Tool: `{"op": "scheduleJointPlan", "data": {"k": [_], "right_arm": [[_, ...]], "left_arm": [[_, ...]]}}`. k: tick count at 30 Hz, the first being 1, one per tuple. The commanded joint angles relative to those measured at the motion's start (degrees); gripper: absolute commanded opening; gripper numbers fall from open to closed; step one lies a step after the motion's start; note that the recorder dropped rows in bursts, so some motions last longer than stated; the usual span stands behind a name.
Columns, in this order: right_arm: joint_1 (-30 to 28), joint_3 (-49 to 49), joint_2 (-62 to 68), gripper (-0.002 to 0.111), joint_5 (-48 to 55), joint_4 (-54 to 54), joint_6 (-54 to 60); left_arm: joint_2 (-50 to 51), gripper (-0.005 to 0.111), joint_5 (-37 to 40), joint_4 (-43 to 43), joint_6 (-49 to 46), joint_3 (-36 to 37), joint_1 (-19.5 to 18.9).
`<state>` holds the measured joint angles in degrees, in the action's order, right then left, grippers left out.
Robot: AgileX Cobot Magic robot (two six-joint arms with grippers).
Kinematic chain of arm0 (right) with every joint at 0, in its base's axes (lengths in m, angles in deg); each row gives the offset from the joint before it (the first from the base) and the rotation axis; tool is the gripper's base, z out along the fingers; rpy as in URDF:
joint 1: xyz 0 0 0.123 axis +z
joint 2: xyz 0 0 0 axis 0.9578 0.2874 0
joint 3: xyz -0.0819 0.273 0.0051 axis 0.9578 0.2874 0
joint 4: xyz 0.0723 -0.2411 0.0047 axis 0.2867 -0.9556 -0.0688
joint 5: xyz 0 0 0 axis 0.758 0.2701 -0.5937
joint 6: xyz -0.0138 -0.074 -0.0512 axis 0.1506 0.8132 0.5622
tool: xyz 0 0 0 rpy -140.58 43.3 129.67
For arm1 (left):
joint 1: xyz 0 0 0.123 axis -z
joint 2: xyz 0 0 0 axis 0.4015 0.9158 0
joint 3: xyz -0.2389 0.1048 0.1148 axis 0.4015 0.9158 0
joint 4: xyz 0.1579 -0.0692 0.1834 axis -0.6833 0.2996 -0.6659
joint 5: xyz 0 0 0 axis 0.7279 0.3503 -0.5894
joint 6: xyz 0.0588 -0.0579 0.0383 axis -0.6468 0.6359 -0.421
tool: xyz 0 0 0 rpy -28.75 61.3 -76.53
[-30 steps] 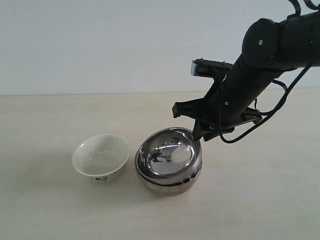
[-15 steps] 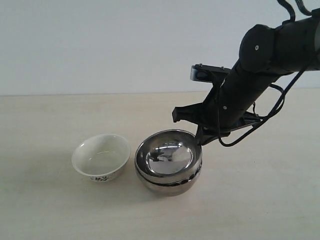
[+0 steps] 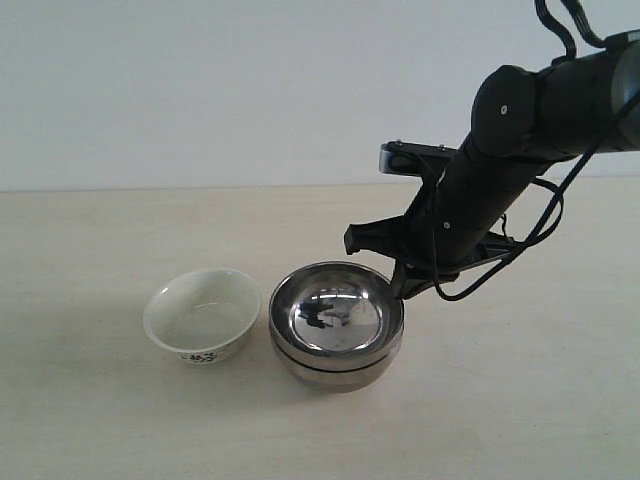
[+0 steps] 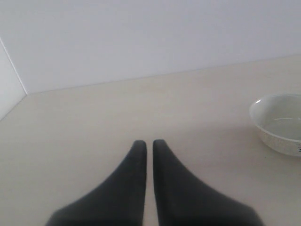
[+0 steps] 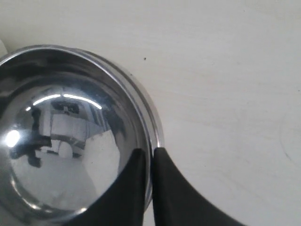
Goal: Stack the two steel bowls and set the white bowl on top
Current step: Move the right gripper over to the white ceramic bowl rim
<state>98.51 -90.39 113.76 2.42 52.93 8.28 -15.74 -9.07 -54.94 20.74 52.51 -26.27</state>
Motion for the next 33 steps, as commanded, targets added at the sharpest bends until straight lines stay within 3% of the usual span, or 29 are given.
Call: {"op": "scheduleJointPlan", "data": {"k": [1, 10, 15, 19, 22, 33], "right_arm": [[0.0, 0.0, -0.5, 0.0, -0.9, -0.4, 0.7], [1.1, -3.1, -5.8, 0.0, -2.8, -0.4, 4.4], [8.4, -8.2, -5.7, 0.001, -3.3, -0.7, 14.4], [13.5, -10.6, -5.7, 0.029, -1.6, -1.0, 21.4], [16.3, -10.6, -5.7, 0.042, -1.3, -1.0, 26.7], [22.9, -10.7, -0.9, 0.043, -5.4, -5.1, 28.2]], "left_arm": [[-0.2, 0.004, -0.4, 0.4, 0.6, 0.2, -0.1], [-0.2, 0.004, -0.4, 0.4, 0.6, 0.2, -0.1], [-0.2, 0.004, -0.4, 0.4, 0.6, 0.2, -0.1], [-0.2, 0.004, -0.4, 0.4, 0.6, 0.2, -0.1], [-0.2, 0.004, -0.4, 0.4, 0.6, 0.2, -0.1], [-0.2, 0.004, -0.4, 0.4, 0.6, 0.2, -0.1]]}}
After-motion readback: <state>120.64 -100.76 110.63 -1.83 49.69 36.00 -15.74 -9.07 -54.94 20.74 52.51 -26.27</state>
